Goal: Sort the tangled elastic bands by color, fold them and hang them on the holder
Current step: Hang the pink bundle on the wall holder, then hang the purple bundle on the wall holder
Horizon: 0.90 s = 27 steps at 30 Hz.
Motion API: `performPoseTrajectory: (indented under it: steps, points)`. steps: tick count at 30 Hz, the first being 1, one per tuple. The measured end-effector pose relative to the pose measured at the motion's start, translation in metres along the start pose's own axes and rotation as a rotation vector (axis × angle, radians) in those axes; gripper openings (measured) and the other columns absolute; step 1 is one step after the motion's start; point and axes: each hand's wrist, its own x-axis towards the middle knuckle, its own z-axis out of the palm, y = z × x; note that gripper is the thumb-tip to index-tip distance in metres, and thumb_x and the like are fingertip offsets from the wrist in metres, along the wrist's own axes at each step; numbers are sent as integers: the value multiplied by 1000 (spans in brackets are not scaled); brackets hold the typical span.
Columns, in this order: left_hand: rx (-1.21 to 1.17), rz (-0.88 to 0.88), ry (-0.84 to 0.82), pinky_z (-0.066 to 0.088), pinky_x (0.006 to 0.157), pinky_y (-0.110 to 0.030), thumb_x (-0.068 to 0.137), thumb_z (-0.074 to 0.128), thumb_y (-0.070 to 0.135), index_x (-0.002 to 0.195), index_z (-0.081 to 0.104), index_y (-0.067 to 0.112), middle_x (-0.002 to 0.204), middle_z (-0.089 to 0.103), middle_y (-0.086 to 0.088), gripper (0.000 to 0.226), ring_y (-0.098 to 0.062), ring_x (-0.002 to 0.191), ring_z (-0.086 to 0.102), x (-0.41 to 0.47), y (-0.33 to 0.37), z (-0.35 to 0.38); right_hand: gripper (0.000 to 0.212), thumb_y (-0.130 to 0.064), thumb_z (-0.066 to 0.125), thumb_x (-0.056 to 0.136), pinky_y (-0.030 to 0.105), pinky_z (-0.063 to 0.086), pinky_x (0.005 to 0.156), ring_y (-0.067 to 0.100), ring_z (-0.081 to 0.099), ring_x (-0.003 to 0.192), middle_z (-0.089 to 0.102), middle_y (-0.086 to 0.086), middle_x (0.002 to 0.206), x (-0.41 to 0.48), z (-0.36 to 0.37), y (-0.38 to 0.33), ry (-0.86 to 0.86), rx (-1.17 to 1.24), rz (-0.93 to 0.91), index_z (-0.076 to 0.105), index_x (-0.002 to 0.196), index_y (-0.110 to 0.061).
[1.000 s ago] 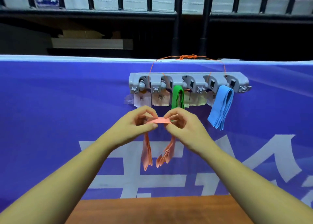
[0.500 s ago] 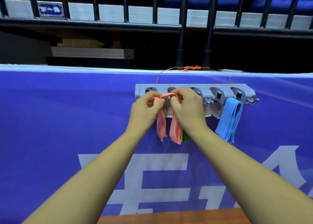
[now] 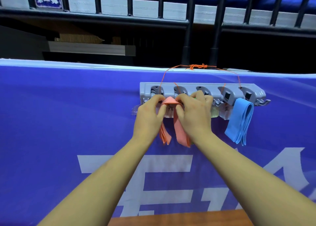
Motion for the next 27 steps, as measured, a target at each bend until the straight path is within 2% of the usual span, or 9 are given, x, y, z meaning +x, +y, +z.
performPoseTrajectory:
  steps: [5, 8, 11, 13, 15, 17, 20, 22, 27]
  points:
    - [-72, -37, -15, 49, 84, -17, 90, 58, 9, 116, 69, 24, 109, 70, 14, 32, -2, 97, 63, 3, -1, 2, 8, -15, 57, 80, 37, 27, 76, 25, 45, 82, 54, -3, 61, 6, 2, -10, -57, -78, 9, 65, 78, -18]
    - [-132, -33, -93, 50, 94, -23, 89, 62, 14, 115, 69, 24, 116, 67, 19, 30, 0, 106, 62, 0, -6, -1, 5, -23, 57, 82, 36, 26, 79, 22, 41, 84, 61, -8, 71, 2, -1, -8, -112, -69, -26, 62, 80, -21]
    - [-209, -40, -155, 52, 96, -31, 92, 61, 22, 118, 67, 27, 115, 69, 18, 28, 0, 108, 63, -3, -12, -7, 15, -30, 58, 87, 40, 39, 82, 23, 49, 87, 67, -7, 86, -11, -8, -11, -112, 114, 8, 68, 96, -22]
    - [-252, -32, -173, 51, 98, -30, 94, 59, 20, 123, 65, 28, 116, 69, 18, 30, 1, 110, 62, -4, -11, -8, 23, -32, 56, 91, 40, 49, 79, 21, 59, 93, 69, -7, 98, -17, -11, -16, -169, 278, 113, 68, 109, -25]
    - [-290, -33, -176, 50, 100, -29, 95, 60, 19, 127, 64, 25, 120, 68, 15, 32, 1, 113, 61, -4, -10, -8, 24, -33, 56, 93, 37, 52, 77, 15, 63, 95, 70, -10, 102, -18, -10, -19, -174, 432, 224, 67, 114, -29]
    - [-323, -40, -191, 50, 101, -31, 95, 61, 19, 126, 65, 22, 120, 69, 12, 32, -1, 113, 62, -2, -10, -6, 22, -32, 58, 94, 35, 53, 80, 12, 65, 93, 71, -12, 102, -16, -9, -20, -137, 569, 329, 68, 113, -29]
    - [-286, 2, -188, 50, 101, -34, 93, 63, 16, 125, 66, 20, 121, 68, 10, 33, -4, 114, 62, -1, -10, -3, 18, -28, 57, 94, 38, 56, 73, 8, 63, 69, 70, -13, 82, -15, -5, -17, -122, 679, 383, 72, 103, -28]
    - [-239, 47, -159, 50, 99, -31, 93, 62, 14, 123, 67, 19, 119, 68, 9, 31, -5, 112, 62, 1, -8, -2, 20, -24, 55, 95, 38, 57, 71, 5, 60, 65, 70, -13, 79, -16, -3, -16, -129, 691, 365, 73, 104, -26]
    - [-194, 35, -95, 48, 86, -11, 96, 56, 16, 118, 71, 18, 111, 72, 8, 26, 1, 103, 64, 2, -2, 0, 23, -22, 53, 96, 37, 54, 81, 8, 66, 88, 73, -9, 95, -9, -4, -18, -100, 637, 332, 73, 106, -22]
